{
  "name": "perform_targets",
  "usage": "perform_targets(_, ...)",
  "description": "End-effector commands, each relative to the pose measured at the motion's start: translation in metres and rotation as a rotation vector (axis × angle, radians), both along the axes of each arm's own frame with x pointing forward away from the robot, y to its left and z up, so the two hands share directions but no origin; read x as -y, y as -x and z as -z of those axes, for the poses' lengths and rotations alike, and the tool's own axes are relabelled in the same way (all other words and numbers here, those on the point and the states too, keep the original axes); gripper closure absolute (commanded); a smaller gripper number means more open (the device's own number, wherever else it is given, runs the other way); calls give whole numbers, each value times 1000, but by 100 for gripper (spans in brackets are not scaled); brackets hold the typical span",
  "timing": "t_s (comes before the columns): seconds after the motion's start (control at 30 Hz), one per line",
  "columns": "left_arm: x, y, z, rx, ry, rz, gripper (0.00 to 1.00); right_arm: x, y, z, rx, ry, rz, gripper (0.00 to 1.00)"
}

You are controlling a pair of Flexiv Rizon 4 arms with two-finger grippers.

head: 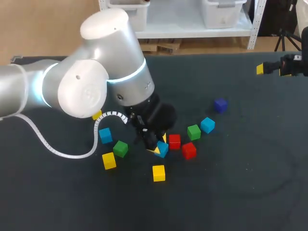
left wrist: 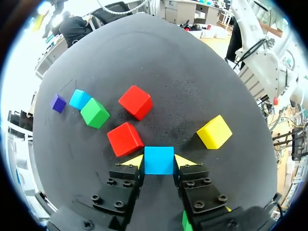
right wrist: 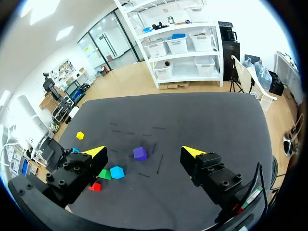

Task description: Place the blue cubes, place green cubes on the blue cubes, place the yellow cubes on the green cubes, then place the red cubes on the yellow cubes, and place purple cube on the red cubes.

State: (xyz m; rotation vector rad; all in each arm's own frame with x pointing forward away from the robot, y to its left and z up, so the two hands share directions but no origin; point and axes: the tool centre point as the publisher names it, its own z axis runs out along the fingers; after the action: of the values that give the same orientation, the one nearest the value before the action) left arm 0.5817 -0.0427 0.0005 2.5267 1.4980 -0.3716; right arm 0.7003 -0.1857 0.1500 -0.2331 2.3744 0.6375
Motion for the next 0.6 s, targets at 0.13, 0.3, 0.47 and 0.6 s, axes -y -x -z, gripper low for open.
perform_targets(0.13, -6, -10, -13, -11, 23, -95, 100, -1, 0, 0, 0, 2, 3, 0)
perform_targets(0.3, -13, -33, -27, -17, 53, -340, 100, -1, 0, 0, 0, 2, 3, 0)
perform_targets(0.47, -15, -56, -23, -26, 54, -530, 100, -1, 0, 0, 0, 2, 3, 0)
perform_targets(0.6, -12, -66, -19, -29, 59, -601, 100, -1, 0, 0, 0, 2, 3, 0)
